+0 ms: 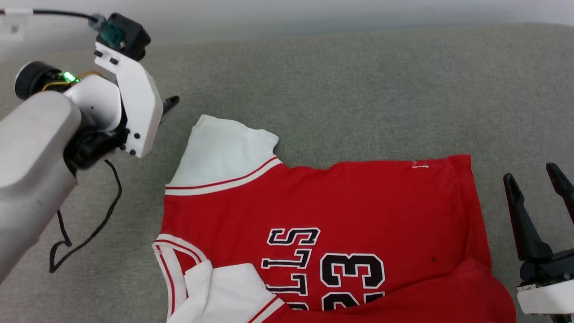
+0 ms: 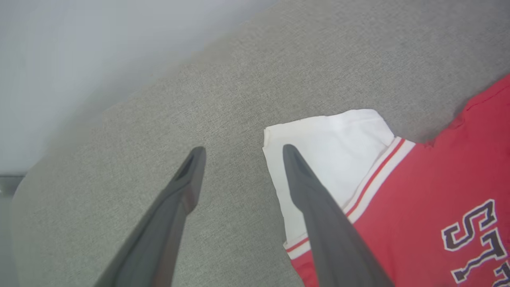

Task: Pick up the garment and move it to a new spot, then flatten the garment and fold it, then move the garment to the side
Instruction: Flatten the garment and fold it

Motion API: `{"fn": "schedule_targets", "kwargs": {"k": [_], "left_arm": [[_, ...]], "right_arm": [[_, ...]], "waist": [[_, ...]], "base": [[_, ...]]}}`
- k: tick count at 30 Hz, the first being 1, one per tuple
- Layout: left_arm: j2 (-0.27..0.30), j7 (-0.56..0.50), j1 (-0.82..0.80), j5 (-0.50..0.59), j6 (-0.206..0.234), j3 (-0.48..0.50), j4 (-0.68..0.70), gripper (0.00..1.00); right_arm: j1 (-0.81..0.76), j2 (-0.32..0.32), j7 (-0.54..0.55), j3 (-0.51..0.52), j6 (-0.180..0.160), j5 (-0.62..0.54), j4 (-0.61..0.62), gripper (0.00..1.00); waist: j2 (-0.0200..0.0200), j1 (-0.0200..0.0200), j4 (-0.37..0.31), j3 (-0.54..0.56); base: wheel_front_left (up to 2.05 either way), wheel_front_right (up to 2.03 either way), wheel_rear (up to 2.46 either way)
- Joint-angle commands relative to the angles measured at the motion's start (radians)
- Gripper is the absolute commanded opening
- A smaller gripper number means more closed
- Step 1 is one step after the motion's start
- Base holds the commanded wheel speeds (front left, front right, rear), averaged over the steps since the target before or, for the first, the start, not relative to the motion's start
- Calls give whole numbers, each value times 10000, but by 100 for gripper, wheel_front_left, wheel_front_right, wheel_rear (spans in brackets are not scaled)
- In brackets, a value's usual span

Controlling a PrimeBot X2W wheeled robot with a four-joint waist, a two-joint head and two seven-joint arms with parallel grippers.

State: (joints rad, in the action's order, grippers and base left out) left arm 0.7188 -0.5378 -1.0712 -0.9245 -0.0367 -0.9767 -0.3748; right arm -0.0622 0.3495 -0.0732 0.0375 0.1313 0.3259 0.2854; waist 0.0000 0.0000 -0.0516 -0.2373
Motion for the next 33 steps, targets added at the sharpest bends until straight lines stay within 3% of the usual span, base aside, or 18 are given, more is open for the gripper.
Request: {"fn": "schedule_targets", "kwargs": {"k": [1, 10, 20, 21, 22, 23, 29, 33], "left_arm": [[-125, -437, -344, -215, -72, 48, -323, 100], [-576, -3842, -2047, -1119, -404, -183, -1777, 100], [-897, -5383, -2165, -675, -691, -1304, -2180, 100], [-884, -5400, -2096, -678, -710, -1391, -2193, 84], [-880, -5373, -2046, -681, -748, -1431, -2196, 25], [-888, -5367, -2006, -703, -763, -1462, -2191, 0], [-850, -5036, -2121, -731, -873, -1542, -2016, 0], [-966, -4501, -2215, -777, -913, -1525, -1760, 0]], "right_arm": [[17, -213, -84, -13, -12, -116, 150, 100], [634, -648, -357, -355, -12, -504, 202, 100], [1064, -659, -588, -554, -12, -610, -177, 100], [1063, -660, -587, -558, -12, -612, -199, 100], [1060, -657, -561, -547, -12, -622, -230, 100], [1079, -648, -543, -541, -12, -632, -259, 100], [1190, -511, -439, -420, -12, -612, -357, 100], [1374, -94, -185, -249, -12, -701, -246, 100]], "waist": [[0, 0, -480, -846], [0, 0, -1124, -2447], [0, 0, -1173, -3120], [0, 0, -1169, -3126], [0, 0, -1158, -3124], [0, 0, -1142, -3109], [0, 0, -947, -2662], [0, 0, -734, -2109]], "base": [[0, 0, 0], [0, 0, 0], [0, 0, 0], [0, 0, 0], [0, 0, 0], [0, 0, 0], [0, 0, 0], [0, 0, 0]]}}
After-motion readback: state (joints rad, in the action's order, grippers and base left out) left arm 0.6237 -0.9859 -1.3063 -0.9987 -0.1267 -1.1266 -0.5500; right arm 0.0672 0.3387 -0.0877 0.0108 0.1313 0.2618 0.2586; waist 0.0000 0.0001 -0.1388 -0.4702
